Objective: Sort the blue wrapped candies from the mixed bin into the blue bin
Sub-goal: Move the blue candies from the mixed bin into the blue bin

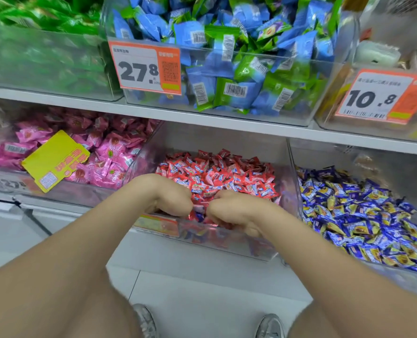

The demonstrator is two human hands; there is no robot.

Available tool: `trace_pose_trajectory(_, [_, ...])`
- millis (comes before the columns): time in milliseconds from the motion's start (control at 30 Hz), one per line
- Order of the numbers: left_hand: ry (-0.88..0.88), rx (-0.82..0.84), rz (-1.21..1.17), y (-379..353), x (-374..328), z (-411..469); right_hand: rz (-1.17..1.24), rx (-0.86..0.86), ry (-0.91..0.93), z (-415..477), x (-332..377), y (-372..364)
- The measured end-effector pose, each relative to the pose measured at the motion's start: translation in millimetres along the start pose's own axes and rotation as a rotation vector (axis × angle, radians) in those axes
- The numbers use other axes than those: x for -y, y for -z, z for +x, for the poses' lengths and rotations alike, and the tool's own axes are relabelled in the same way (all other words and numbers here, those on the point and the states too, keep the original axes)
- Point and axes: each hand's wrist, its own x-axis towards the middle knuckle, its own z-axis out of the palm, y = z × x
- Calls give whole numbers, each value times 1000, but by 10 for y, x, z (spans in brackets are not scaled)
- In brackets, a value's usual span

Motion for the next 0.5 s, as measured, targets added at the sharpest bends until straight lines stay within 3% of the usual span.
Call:
trace_pose_trajectory(167, [24,-82,-205,-31,104,106,398,-44,-32,100,64,-94])
trace_pose_trajectory(300, [20,-304,-653,-62,180,310,730,-149,57,259,106,58])
trace_pose_trajectory(400, [-74,-521,-724,10,148,447,733,-281,185,286,130,252])
trace_pose_trajectory(500, [-151,-681,-473,77,129,534,469,-370,251,317,51,442])
